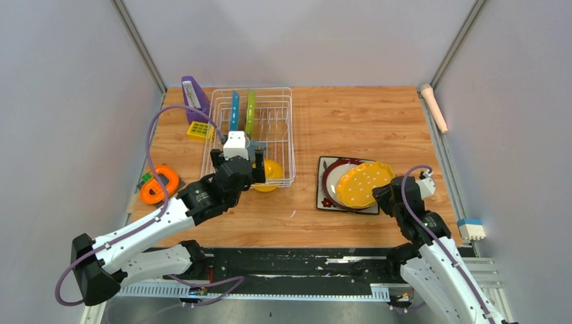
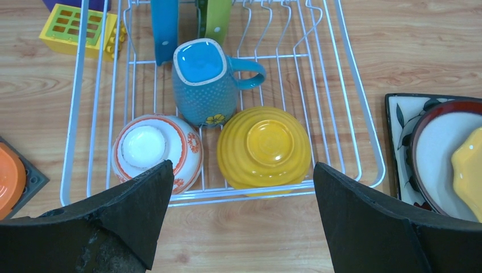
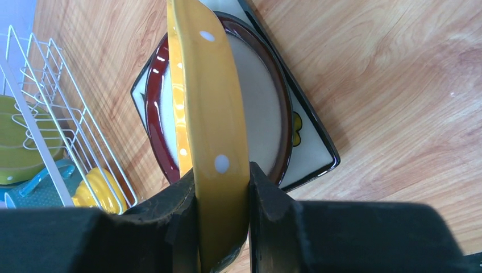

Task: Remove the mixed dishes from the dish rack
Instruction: Place the plate at the center of the board.

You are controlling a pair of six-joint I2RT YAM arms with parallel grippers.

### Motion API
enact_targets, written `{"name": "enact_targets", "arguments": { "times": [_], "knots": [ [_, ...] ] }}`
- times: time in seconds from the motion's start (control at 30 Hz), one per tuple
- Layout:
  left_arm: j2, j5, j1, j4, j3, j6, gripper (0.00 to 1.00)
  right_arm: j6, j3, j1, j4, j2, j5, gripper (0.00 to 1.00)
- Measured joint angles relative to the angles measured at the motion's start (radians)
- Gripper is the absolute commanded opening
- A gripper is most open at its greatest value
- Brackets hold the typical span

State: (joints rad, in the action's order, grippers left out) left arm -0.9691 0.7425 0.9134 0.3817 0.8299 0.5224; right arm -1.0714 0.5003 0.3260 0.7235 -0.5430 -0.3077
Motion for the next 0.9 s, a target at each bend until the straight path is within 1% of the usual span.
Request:
{"name": "enact_targets", "arguments": {
  "times": [0.1, 0.27, 0.53, 0.7, 0.9],
  "knots": [
    [0.002, 0.0, -0.004, -0.003, -0.001, 0.0, 1.0, -0.012, 0.0, 0.0, -0.017, -0.022, 0.001, 0.02],
    [0.002, -0.001, -0.005, -0.012, -0.005, 0.0, 1.0, -0.026, 0.0, 0.0, -0.047, -0.052, 0.002, 0.13],
    [0.0, -0.001, -0.006, -0.02, -0.005, 0.0, 1.0, -0.046, 0.0, 0.0, -0.078, -0.093, 0.0, 0.17],
    [-0.008, -0.004, -0.006, -0.021, -0.005, 0.0, 1.0, -0.058, 0.0, -0.003, -0.109, -0.123, 0.0, 0.26],
    [-0.013, -0.006, -0.008, -0.021, -0.005, -0.001, 1.0, -0.064, 0.0, -0.014, -0.131, -0.161, 0.008, 0.31]
  ]
}}
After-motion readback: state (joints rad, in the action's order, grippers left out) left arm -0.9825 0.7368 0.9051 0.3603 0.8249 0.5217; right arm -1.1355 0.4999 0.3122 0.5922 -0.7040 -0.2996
